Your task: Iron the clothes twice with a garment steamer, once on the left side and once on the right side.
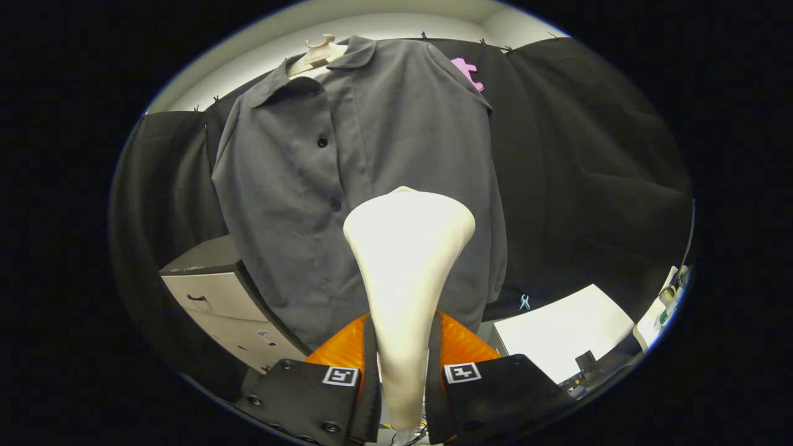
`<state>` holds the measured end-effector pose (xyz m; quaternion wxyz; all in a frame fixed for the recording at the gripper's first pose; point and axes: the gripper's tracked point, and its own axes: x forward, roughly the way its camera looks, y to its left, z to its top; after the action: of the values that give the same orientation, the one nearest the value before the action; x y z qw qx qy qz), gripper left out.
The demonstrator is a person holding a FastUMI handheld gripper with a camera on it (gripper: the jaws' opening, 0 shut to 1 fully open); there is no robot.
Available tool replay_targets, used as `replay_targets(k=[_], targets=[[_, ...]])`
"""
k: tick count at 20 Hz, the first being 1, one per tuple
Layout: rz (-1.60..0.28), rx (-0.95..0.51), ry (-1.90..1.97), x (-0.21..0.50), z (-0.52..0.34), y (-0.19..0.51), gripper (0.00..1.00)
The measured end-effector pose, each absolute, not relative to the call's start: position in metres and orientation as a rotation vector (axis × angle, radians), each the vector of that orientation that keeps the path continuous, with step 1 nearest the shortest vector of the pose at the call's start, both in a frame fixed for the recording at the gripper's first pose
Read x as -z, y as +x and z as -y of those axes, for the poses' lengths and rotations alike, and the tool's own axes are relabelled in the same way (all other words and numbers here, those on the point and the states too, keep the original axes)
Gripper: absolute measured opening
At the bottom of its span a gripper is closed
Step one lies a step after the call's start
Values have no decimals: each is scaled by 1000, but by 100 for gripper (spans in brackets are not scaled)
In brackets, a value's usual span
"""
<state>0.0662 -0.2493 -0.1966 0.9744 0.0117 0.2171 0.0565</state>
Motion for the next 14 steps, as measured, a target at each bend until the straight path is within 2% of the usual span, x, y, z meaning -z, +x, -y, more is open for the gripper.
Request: replay_targets(k=[10,14], targets=[[-185,-131,-30,34,177,35,37],[-114,-119,-18,-8,171,7,36]])
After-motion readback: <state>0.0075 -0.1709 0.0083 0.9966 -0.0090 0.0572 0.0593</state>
